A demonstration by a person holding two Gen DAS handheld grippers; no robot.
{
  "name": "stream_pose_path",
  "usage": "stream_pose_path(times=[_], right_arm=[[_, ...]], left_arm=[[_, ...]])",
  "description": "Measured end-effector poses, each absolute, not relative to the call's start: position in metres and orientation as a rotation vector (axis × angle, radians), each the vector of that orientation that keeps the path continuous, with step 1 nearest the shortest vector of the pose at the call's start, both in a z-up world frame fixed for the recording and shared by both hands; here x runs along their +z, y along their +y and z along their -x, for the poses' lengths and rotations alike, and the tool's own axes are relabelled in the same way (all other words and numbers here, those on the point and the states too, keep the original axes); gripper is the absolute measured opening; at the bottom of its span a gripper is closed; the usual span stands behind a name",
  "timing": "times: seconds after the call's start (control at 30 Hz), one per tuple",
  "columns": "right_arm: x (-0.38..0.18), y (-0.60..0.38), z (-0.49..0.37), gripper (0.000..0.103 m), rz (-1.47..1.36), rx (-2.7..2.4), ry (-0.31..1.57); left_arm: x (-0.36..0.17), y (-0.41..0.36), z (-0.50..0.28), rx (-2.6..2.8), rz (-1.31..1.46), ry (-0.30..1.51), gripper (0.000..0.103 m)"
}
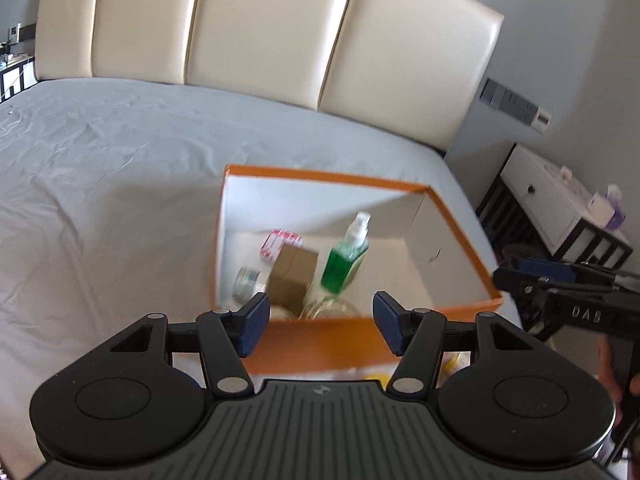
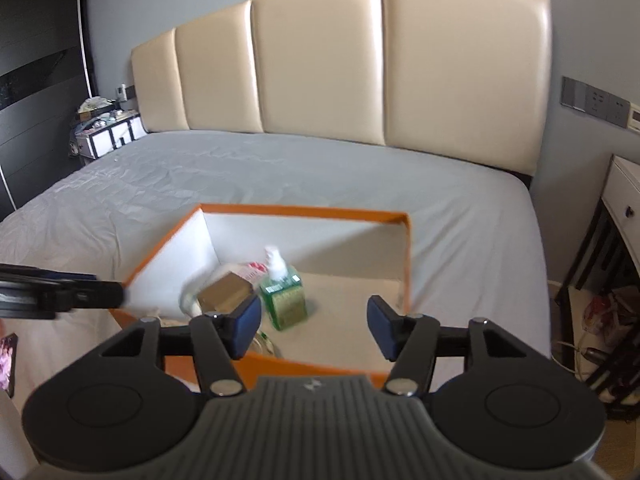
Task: Organize rigid objects
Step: 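Move both grippers back to the items beside the box, then grasp the clear cup with pink sponge using the left gripper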
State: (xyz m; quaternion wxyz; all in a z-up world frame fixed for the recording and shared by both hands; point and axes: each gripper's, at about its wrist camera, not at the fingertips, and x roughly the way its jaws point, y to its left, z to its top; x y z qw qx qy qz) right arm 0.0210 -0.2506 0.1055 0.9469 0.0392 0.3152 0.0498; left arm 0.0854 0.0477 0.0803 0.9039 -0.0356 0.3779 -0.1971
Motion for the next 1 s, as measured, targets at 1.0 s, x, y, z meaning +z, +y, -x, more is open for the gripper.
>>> stream_pose_path(times=[1.0], right_arm=[[-0.013,-0.269,-0.034,0.06,0.002,0.015,1.177]], left_arm=[[-0.033,0.064,-0.092,-0.275,-0.152,1.454,0.073]])
